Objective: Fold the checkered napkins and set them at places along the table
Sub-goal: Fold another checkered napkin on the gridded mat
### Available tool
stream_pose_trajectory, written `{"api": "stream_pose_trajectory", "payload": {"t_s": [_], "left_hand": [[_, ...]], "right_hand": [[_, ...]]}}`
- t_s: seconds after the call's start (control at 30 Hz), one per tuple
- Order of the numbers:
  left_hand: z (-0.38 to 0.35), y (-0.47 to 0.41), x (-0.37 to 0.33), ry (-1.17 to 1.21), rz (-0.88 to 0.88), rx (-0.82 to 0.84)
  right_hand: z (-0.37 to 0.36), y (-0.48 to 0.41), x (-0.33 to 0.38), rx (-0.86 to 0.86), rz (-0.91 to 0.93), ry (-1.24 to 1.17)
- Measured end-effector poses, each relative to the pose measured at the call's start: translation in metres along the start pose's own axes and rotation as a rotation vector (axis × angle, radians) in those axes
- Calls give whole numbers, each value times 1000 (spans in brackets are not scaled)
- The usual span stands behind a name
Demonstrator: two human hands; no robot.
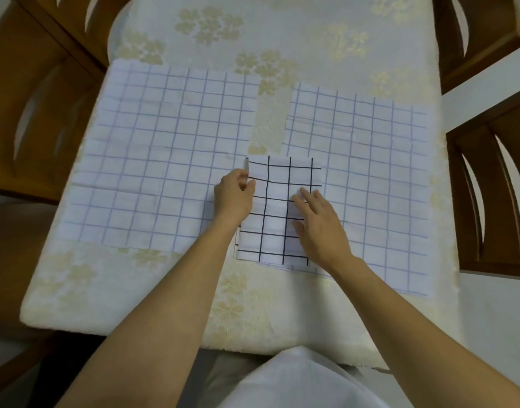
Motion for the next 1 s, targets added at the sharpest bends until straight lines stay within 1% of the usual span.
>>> {"api": "stream_pose_trajectory", "payload": {"t_s": [0.1, 0.17, 0.23, 0.3, 0.33, 0.4, 0.53, 0.67, 0.9, 1.0], "left_hand": [[4, 3, -2, 64, -45, -67], [5, 10, -5, 17, -111, -132], [-2, 20, -4, -154, -229, -162], [-17, 28, 0, -357, -335, -118], [-25, 31, 4, -420, -348, -83], [-37, 33, 13, -460, -320, -41], [-44, 34, 23, -513, -332, -59], [-41, 33, 24, -482, -340, -52], [-41, 32, 24, -422, -326, -36], [-40, 32, 24, -475, -330, -57]], "right_hand": [[-11, -2, -4, 25, -8, 21], [-14, -2, -5, 15, -12, 12], [-16, -2, -4, 20, -11, 8], [-16, -3, -4, 22, 2, 21], [-15, -3, -4, 23, 6, 31], [-14, -3, -5, 32, 2, 38], [-14, -4, -7, 48, 9, 44], [-16, -5, -6, 72, 18, 40], [-17, -7, -5, 58, 28, 7], [-15, -5, -6, 43, 38, 4]]}}
Point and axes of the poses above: each hand's wrist, its own y-axis away from the middle knuckle, its own z-axis out of the back of the hand, x = y × z, the point moved 3 cm from there along -y, towards the middle knuckle, and after that the axes turned 8 degrees about x, right-handed, at the moved point
